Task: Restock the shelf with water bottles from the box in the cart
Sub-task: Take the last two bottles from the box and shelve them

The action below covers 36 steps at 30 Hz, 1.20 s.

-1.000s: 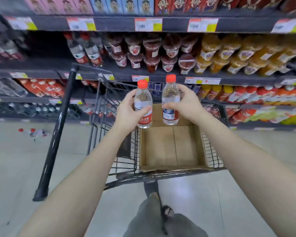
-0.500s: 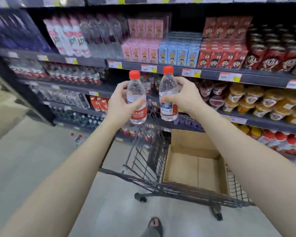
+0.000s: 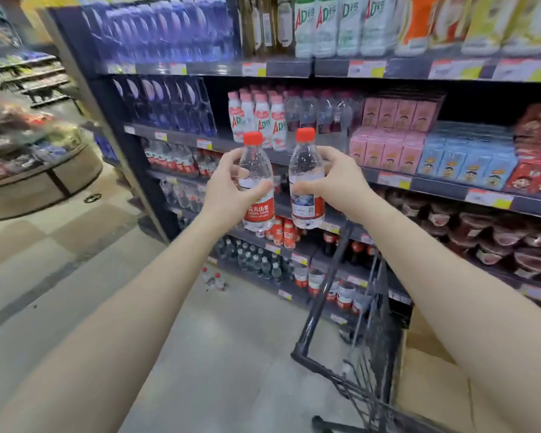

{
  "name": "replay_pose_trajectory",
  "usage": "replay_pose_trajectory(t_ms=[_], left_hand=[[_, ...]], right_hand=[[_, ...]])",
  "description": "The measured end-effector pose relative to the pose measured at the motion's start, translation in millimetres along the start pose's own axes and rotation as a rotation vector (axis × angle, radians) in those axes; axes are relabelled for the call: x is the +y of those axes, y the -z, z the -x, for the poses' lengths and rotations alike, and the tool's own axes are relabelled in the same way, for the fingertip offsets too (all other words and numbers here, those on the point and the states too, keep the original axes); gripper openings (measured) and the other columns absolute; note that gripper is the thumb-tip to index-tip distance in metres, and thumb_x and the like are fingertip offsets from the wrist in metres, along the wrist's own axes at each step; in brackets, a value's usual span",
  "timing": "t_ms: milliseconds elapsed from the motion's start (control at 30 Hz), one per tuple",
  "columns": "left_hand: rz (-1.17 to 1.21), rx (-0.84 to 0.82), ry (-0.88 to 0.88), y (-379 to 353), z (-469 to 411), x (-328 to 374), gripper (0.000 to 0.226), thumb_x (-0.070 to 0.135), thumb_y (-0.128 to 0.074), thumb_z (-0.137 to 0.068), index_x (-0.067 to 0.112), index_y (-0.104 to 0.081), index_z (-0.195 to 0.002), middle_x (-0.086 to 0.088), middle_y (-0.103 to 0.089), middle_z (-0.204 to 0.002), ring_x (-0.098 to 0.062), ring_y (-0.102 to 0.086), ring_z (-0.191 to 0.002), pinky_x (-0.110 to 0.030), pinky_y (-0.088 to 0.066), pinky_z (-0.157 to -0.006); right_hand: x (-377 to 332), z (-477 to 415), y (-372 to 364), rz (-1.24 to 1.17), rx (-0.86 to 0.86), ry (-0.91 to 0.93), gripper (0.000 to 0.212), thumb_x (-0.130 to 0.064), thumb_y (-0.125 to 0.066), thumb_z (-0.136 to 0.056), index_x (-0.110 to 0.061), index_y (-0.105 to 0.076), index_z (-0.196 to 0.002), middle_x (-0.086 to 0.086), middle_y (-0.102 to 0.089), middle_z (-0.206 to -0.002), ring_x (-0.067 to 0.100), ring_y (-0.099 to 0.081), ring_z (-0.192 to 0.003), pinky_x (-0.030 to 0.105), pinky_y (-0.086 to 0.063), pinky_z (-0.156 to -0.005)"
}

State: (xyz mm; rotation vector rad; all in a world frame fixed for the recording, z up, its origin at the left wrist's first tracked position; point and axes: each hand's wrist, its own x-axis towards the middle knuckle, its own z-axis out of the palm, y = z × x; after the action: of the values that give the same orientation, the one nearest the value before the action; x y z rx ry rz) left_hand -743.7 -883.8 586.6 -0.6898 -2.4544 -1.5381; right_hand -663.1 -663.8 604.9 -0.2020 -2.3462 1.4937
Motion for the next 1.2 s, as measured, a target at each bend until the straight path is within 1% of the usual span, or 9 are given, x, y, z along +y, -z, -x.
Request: replay_pose_trajectory(t_ms=[133,200,400,500,567,700,900,1067,1200], left_hand=[[0.01,-0.033,-0.031,55.4,-48.6,-44.4,0.078,0.047,-0.085,-0.086,0.036,-0.043,-0.151,0.009,-0.06,-0.121,-0.015,-0.063,-0.115,-0.047,-0.054,-0.102],[0.025,-0.056,-0.037,79.8,-69.5,-65.9,0.079,0.041,-0.085,-0.087,0.032,-0.043,-0.153,0.004,-0.06,-0.123,-0.021,-0.063,-0.119,-0.053,-0.054,-0.105],[0.007,-0.115,-0.044,127.9,-119.7,-117.1,0.081,0.042,-0.085,-0.089,0.033,-0.04,-0.157,0.004,-0.059,-0.124,-0.02,-0.063,-0.115,-0.05,-0.055,-0.101],[0.014,-0.127,-0.043,140.9,-145.1,-144.4,0.078,0.042,-0.084,-0.09,0.036,-0.041,-0.154,0.003,-0.06,-0.125,-0.019,-0.064,-0.111,-0.05,-0.055,-0.1],[0.021,-0.136,-0.034,146.1,-164.7,-163.9,0.077,0.042,-0.084,-0.09,0.038,-0.041,-0.153,0.003,-0.06,-0.124,-0.02,-0.065,-0.109,-0.05,-0.055,-0.099],[0.025,-0.145,-0.044,150.3,-206.7,-199.4,0.071,0.041,-0.085,-0.089,0.047,-0.042,-0.146,0.007,-0.061,-0.121,-0.016,-0.065,-0.105,-0.047,-0.056,-0.097],[0.027,-0.198,-0.03,139.9,-269.9,-241.6,0.078,0.042,-0.085,-0.089,0.037,-0.04,-0.153,0.017,-0.056,-0.119,-0.008,-0.061,-0.108,-0.036,-0.052,-0.095],[0.054,-0.253,-0.034,125.6,-305.4,-273.0,0.078,0.04,-0.084,-0.089,0.035,-0.041,-0.153,0.02,-0.051,-0.118,0.006,-0.053,-0.112,-0.021,-0.045,-0.089],[0.059,-0.307,-0.043,114.4,-328.5,-296.2,0.078,0.041,-0.086,-0.087,0.035,-0.042,-0.152,0.013,-0.055,-0.116,0.001,-0.057,-0.109,-0.03,-0.047,-0.093]], right_hand=[[-15.4,-45.1,-69.3,0.024,0.03,0.008,0.094,-0.042,-0.094,-0.058,-0.031,-0.053,-0.142,-0.019,-0.058,-0.133,0.012,-0.06,-0.114,0.038,-0.053,-0.093],[-21.3,-66.8,-98.5,0.026,0.078,-0.004,0.098,-0.041,-0.095,-0.062,-0.031,-0.048,-0.148,-0.025,-0.048,-0.126,0.01,-0.052,-0.113,0.033,-0.045,-0.088],[-33.1,-116.5,-158.8,0.047,0.12,-0.05,0.099,-0.039,-0.096,-0.062,-0.032,-0.048,-0.148,-0.034,-0.052,-0.115,0.001,-0.054,-0.102,0.02,-0.045,-0.077],[-34.9,-141.1,-184.5,0.085,0.13,-0.069,0.107,-0.039,-0.096,-0.062,-0.028,-0.042,-0.153,-0.012,-0.052,-0.147,0.013,-0.054,-0.124,0.03,-0.047,-0.093],[-32.8,-158.4,-200.8,0.09,0.133,-0.087,0.11,-0.039,-0.096,-0.062,-0.027,-0.039,-0.155,-0.002,-0.048,-0.154,0.021,-0.049,-0.135,0.035,-0.045,-0.1],[-17.1,-195.5,-225.4,0.095,0.124,-0.117,0.109,-0.035,-0.096,-0.065,-0.028,-0.037,-0.156,0.0,-0.048,-0.155,0.022,-0.047,-0.138,0.038,-0.045,-0.104],[10.3,-260.9,-252.1,0.09,0.174,-0.147,0.107,-0.034,-0.097,-0.062,-0.029,-0.041,-0.154,-0.002,-0.051,-0.151,0.02,-0.051,-0.132,0.036,-0.048,-0.1],[22.1,-293.0,-269.2,0.068,0.214,-0.166,0.103,-0.04,-0.096,-0.057,-0.031,-0.048,-0.147,-0.009,-0.056,-0.131,0.015,-0.057,-0.116,0.037,-0.053,-0.094],[32.7,-301.2,-281.5,0.114,0.219,-0.214,0.104,-0.039,-0.095,-0.061,-0.031,-0.044,-0.151,-0.003,-0.057,-0.144,0.018,-0.055,-0.128,0.035,-0.05,-0.098]])
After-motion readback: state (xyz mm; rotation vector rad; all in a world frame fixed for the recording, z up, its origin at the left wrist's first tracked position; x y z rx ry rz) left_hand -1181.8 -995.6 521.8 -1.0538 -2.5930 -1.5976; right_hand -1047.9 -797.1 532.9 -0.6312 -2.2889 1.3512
